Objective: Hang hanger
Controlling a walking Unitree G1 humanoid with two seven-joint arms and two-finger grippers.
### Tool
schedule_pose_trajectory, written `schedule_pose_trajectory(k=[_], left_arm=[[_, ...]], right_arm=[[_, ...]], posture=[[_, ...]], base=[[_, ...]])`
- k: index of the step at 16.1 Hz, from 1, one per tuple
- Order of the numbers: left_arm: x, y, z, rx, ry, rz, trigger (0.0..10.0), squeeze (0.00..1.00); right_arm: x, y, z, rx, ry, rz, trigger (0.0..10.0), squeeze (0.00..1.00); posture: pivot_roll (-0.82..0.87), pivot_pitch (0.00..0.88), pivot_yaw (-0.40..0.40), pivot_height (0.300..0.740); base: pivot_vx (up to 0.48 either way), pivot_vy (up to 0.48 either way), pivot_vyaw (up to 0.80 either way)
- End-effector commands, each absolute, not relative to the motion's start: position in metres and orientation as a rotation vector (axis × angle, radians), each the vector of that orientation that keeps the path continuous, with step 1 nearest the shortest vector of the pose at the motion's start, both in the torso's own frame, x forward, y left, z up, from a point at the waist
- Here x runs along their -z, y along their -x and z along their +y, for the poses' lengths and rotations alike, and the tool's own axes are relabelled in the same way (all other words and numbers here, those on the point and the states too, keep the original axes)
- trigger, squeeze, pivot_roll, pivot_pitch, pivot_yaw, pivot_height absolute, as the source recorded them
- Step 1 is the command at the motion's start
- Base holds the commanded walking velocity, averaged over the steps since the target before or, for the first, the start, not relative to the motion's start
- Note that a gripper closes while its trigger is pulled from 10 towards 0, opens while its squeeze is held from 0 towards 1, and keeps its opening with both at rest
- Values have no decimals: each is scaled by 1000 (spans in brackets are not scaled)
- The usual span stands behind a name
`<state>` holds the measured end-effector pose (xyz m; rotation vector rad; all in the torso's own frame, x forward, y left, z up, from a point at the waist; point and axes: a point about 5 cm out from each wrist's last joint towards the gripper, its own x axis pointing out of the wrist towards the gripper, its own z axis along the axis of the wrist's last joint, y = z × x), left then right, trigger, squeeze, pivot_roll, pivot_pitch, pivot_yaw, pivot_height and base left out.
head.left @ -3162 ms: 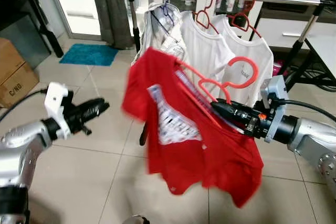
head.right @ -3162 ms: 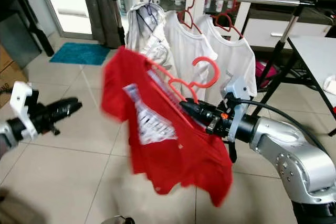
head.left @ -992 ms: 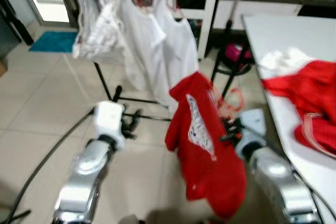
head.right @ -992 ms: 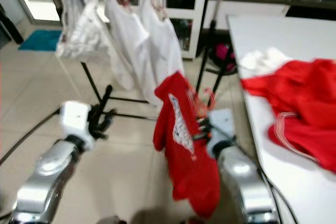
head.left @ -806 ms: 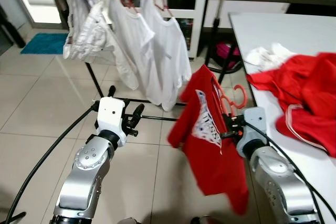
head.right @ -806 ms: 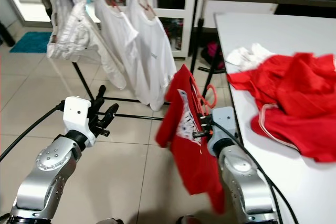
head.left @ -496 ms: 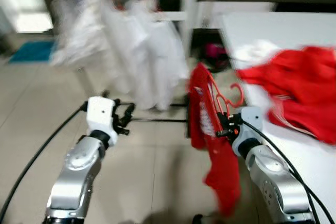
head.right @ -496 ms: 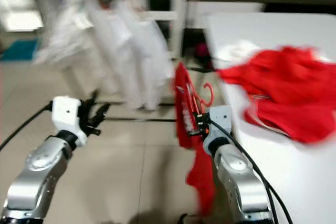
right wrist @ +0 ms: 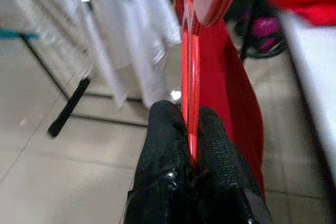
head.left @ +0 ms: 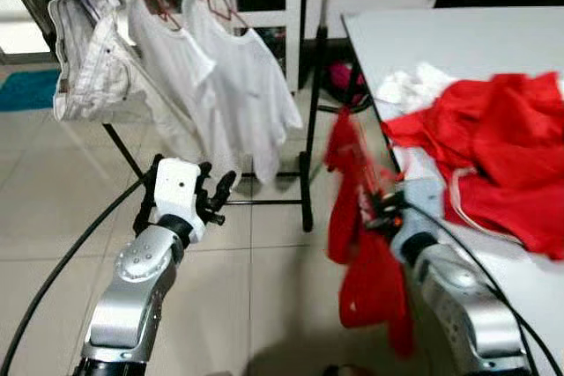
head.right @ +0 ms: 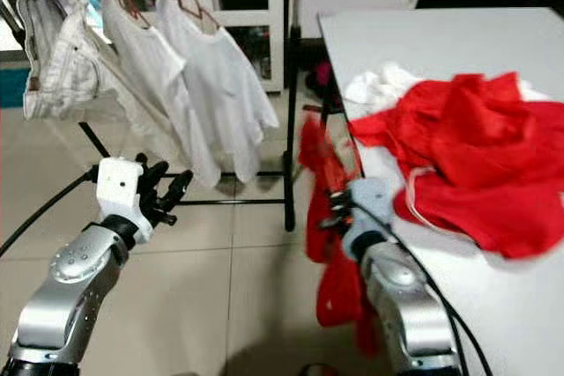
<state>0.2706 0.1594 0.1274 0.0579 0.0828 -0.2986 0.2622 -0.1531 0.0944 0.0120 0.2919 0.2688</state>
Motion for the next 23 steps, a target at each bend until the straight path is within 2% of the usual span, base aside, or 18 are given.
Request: schedule_pose_trajectory(k=[1,4,8,16,19,23], left_arm=[[-127,-269,158,309,-62,87,10000,0],[-128,-267,158,317,-70,82,10000,0],[-132,-268,161,313,-75,75,10000,0],[-133,-270,161,323,-80,77,10000,0],[-131,-269,161,331,-81,85,10000,0],[-129,-269,161,337,-85,90,10000,0]], right_arm=[[-100,-262,-151,-292,5,278,10000,0],[-113,-262,-140,-363,5,162,10000,0],[-117,-264,-138,-370,13,144,10000,0],[-117,-269,-151,-264,-13,140,10000,0],[-110,-271,-163,-176,81,187,10000,0],[-110,-271,-163,-174,12,194,10000,0]], posture=[[-56,91,37,740],[-54,89,37,740],[-51,88,38,740],[-51,81,42,740],[-52,78,43,740],[-51,70,43,740]], base=[[270,0,0],[273,0,0],[275,0,0],[320,0,0],[339,0,0],[337,0,0]])
